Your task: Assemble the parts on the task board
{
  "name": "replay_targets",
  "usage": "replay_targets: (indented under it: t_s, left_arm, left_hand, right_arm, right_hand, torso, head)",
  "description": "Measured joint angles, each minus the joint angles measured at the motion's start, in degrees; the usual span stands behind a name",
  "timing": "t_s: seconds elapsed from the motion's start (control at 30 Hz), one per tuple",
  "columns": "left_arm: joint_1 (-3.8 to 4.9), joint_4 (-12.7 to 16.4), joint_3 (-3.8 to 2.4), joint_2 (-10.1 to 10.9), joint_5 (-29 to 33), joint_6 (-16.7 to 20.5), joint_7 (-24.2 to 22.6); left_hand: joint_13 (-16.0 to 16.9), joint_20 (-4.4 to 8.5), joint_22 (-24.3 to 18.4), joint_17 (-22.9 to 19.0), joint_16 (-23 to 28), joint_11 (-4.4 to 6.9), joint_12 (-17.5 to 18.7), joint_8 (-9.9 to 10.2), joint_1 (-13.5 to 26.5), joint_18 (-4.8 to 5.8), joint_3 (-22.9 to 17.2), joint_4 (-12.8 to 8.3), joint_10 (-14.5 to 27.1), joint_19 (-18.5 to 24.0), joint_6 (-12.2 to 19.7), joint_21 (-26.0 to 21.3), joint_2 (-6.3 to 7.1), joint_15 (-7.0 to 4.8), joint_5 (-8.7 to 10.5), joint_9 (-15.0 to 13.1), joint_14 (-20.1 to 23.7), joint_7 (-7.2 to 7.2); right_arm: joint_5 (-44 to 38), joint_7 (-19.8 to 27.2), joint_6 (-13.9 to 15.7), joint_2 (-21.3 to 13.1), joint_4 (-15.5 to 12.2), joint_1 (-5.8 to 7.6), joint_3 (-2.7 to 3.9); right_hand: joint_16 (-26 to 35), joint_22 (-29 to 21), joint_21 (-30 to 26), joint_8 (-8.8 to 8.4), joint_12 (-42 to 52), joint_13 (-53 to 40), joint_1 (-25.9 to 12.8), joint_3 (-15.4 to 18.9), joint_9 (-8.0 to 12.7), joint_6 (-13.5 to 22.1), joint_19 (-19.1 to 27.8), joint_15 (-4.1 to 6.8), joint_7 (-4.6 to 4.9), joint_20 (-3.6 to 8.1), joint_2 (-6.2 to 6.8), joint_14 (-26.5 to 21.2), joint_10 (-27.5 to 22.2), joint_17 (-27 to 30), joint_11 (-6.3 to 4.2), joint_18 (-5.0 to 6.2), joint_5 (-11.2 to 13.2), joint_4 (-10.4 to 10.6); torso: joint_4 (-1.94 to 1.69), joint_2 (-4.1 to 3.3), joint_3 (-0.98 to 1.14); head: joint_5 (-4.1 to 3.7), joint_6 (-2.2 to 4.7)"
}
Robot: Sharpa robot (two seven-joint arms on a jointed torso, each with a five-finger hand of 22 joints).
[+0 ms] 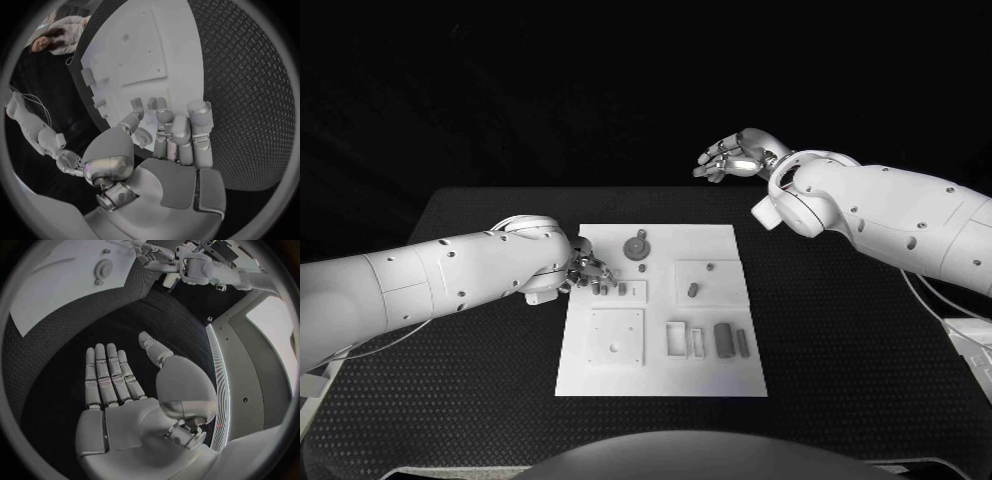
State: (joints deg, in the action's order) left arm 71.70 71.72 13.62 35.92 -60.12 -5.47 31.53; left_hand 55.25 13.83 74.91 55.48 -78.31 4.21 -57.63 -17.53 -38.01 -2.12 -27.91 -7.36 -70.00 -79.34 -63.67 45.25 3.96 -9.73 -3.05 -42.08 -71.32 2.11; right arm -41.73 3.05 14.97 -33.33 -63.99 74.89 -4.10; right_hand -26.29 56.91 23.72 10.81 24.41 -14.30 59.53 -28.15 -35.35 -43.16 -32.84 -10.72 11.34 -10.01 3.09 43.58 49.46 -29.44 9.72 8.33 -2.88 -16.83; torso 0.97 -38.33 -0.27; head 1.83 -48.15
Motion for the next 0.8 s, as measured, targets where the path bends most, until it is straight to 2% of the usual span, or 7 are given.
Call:
replay_targets:
  t_s: [0.23, 0.33, 0.43, 0.5, 0.6, 0.67, 0.8]
  left_arm:
    - [-0.01, 0.47, -0.09, 1.00, -0.19, 0.78, -0.23]
    - [-0.03, 1.32, -0.63, 2.14, -0.27, 1.06, -0.43]
    - [-0.11, 1.55, -3.28, 2.95, -0.27, 1.60, -0.74]
    - [0.63, 1.71, -3.61, 3.12, -0.07, 3.13, -1.34]
    - [1.46, 1.79, -3.70, 3.19, 0.31, 6.33, -3.21]
    - [1.82, 1.82, -3.81, 3.25, 0.91, 9.29, -5.97]
    - [1.87, 1.78, -3.79, 2.85, 1.82, 13.94, -11.26]
  left_hand:
    - [0.05, -0.01, 0.00, 0.00, 0.00, 0.00, 0.00, -0.14, -0.27, 0.00, -0.09, 0.09, 0.00, 0.00, 0.02, 0.00, 0.27, 0.00, 0.00, -0.05, 0.01, -0.05]
    - [0.05, -0.01, 0.00, 0.00, 0.00, 0.00, 0.00, -0.24, -0.17, -0.01, -0.12, 0.12, 0.00, 0.00, 0.05, 0.00, 0.94, 0.00, 0.00, -0.05, 0.01, -0.14]
    - [0.05, 0.00, 0.00, 0.00, 0.00, 0.00, 0.00, -0.24, -0.42, -0.01, -0.36, 0.36, 0.00, 0.01, 0.33, 0.00, 1.48, -0.05, 0.00, -0.05, 0.06, -0.09]
    - [-0.14, 0.34, -0.01, -0.39, 0.67, -0.48, 0.59, 0.26, -0.55, 0.07, -0.81, 0.81, 0.97, 0.86, 1.90, -0.76, 2.49, -0.03, 0.00, 0.03, 1.02, 0.22]
    - [-2.43, -0.32, -1.49, -2.70, 5.66, -2.15, 4.88, 0.74, -1.91, 1.03, -2.13, 1.11, 5.63, 5.79, 5.98, -5.18, 4.19, 1.60, 0.23, -0.15, 5.32, 1.85]
    - [-5.86, -2.13, -4.57, -5.65, 12.02, -3.90, 10.40, 0.74, -3.40, 1.04, -3.43, 0.32, 10.07, 10.80, 8.87, -10.63, 5.12, 3.42, 0.23, -0.74, 9.75, 3.67]
    - [-14.05, -5.27, -10.47, -11.34, 22.59, -6.69, 21.18, 0.56, -8.66, 0.75, -5.41, -3.14, 14.01, 16.50, 11.27, -19.01, 3.78, 6.55, 0.21, -0.85, 14.42, 5.49]
  right_arm:
    - [0.00, 0.00, -0.05, 0.00, 0.03, -0.01, 0.00]
    - [0.00, 0.00, -0.09, -0.02, 0.14, -0.02, 0.00]
    - [0.00, 0.00, -0.12, -0.08, 0.39, -0.03, 0.00]
    - [0.00, 0.00, -0.13, -0.14, 0.65, -0.03, 0.00]
    - [0.00, 0.00, -0.14, -0.25, 0.96, -0.03, -0.01]
    - [0.00, 0.01, -0.15, -0.23, 1.17, -0.06, -0.01]
    - [0.00, 0.02, -0.19, -0.17, 1.47, -0.18, -0.01]
  right_hand:
    - [0.00, 0.00, 0.00, 0.00, 0.00, 0.04, 0.00, 0.00, 0.00, 0.00, 0.20, 0.00, 0.00, -0.20, 0.00, 0.00, 0.21, 0.00, 0.21, 0.00, 0.00, 0.00]
    - [0.00, 0.00, 0.00, 0.00, 0.00, 0.04, 0.00, 0.00, 0.00, 0.00, 0.21, 0.00, 0.00, -0.20, 0.00, 0.00, 0.21, 0.00, 0.21, 0.00, 0.00, 0.00]
    - [0.00, -0.01, 0.00, 0.00, 0.00, 0.09, 0.00, 0.00, -0.01, 0.00, 0.20, 0.00, 0.00, -0.20, 0.00, 0.00, 0.21, 0.00, 0.21, 0.00, 0.00, 0.00]
    - [0.00, -0.01, 0.00, 0.00, 0.00, 0.09, 0.00, 0.00, -0.01, 0.00, 0.20, 0.00, 0.00, -0.20, 0.00, 0.00, 0.21, 0.00, 0.21, 0.00, 0.00, 0.00]
    - [0.00, 0.02, 0.00, 0.00, 0.00, 0.09, 0.00, 0.00, -0.01, 0.00, 0.20, 0.00, 0.00, -0.20, 0.00, 0.00, 0.21, 0.00, 0.21, 0.00, 0.00, 0.00]
    - [0.00, 0.04, 0.00, 0.00, 0.00, 0.09, 0.00, 0.00, -0.01, 0.00, 0.20, 0.00, 0.00, -0.20, 0.00, 0.00, 0.21, 0.00, 0.21, 0.00, 0.00, 0.00]
    - [0.00, 0.04, 0.00, 0.00, 0.00, 0.09, 0.00, 0.00, -0.01, 0.00, 0.20, 0.00, 0.00, -0.20, 0.00, 0.00, 0.21, -0.01, 0.21, 0.00, 0.00, 0.00]
  torso:
    - [-0.05, 0.00, 0.04]
    - [-0.05, 0.01, 0.03]
    - [-0.07, 0.02, 0.00]
    - [-0.09, 0.03, 0.01]
    - [-0.13, 0.07, 0.03]
    - [-0.16, 0.08, 0.04]
    - [-0.15, 0.03, 0.00]
  head:
    - [-0.13, 0.11]
    - [-0.19, 0.28]
    - [-0.28, 0.52]
    - [-0.32, 0.71]
    - [-0.42, 1.01]
    - [-0.44, 1.26]
    - [-0.44, 1.59]
